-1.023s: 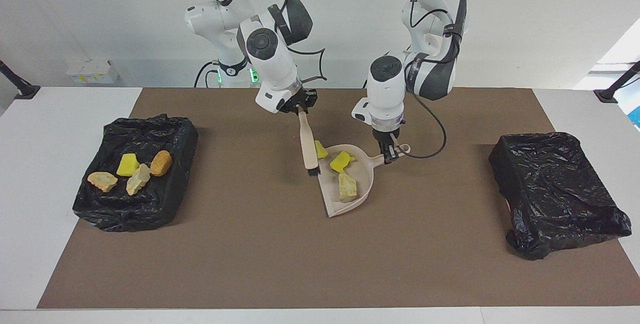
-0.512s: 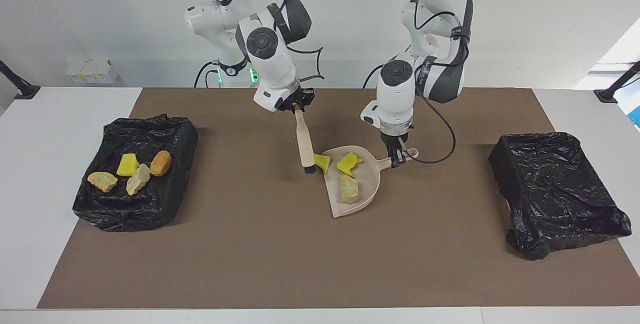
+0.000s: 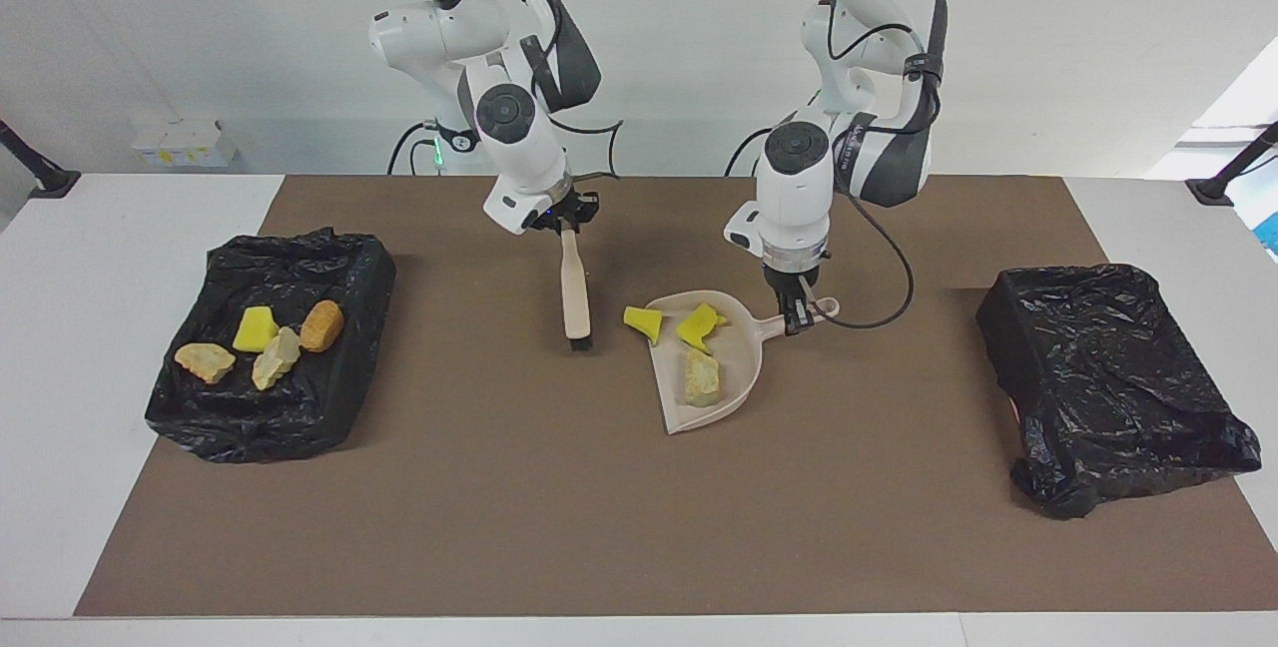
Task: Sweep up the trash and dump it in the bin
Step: 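Lift the dustpan with the left gripper while the right gripper draws the brush back, then carry the dustpan to the black bag nearest the left gripper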
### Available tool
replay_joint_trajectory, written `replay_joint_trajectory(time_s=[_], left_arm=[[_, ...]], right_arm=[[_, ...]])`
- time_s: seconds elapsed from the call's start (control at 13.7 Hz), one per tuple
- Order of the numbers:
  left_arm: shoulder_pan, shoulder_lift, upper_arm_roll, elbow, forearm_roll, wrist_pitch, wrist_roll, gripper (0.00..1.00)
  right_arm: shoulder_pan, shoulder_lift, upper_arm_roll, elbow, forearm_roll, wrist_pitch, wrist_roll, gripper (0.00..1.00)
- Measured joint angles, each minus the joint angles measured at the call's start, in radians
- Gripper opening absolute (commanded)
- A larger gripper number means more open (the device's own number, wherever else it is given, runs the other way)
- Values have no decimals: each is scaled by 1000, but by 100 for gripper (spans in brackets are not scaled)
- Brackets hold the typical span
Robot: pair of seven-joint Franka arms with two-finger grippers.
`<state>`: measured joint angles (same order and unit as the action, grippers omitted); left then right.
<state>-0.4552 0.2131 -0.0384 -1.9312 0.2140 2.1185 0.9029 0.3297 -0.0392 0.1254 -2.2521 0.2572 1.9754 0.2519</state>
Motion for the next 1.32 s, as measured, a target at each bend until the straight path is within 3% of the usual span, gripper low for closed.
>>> replay_joint_trajectory(time_s=[0.29,0.66,0.95,1.32], left_arm=[[44,-3,1,6,-33,1,43,0],[70,-4,2,6,-63,0,67,0],[73,-4,2,0,-63,0,79,0],[135,-23,3,1,-67,-2,168,0]], right_arm=[[121,39,8,-6,16,130,130,0],[259,145,11,54,135,322,252,0],[260,173,9,124,141,313,293,0],[230,146,-5,150,138,146,293,0]])
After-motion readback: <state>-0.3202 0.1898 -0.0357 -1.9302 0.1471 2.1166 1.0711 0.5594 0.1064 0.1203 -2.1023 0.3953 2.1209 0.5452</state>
